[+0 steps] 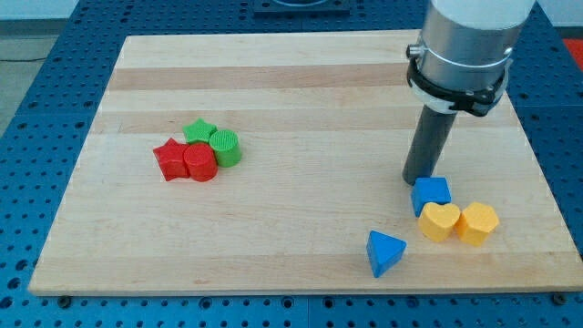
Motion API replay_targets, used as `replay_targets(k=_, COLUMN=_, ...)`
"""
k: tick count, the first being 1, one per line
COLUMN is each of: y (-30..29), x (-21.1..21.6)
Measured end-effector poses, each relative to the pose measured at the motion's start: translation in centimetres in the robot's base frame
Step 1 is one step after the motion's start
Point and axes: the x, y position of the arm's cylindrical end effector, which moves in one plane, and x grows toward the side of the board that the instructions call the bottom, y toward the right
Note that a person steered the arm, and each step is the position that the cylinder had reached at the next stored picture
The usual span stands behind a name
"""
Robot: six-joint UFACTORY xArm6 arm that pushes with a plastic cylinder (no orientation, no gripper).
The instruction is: Move the blue triangle into yellow blocks
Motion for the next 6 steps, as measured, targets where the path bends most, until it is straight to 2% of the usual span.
replay_targets(k=1, y=-5.1, x=0.8)
replay_targets(k=3, y=-12.0, x=9.1)
replay_targets(k=4, y=-12.1, x=12.2)
replay_targets(k=6, y=-6.4, x=10.4)
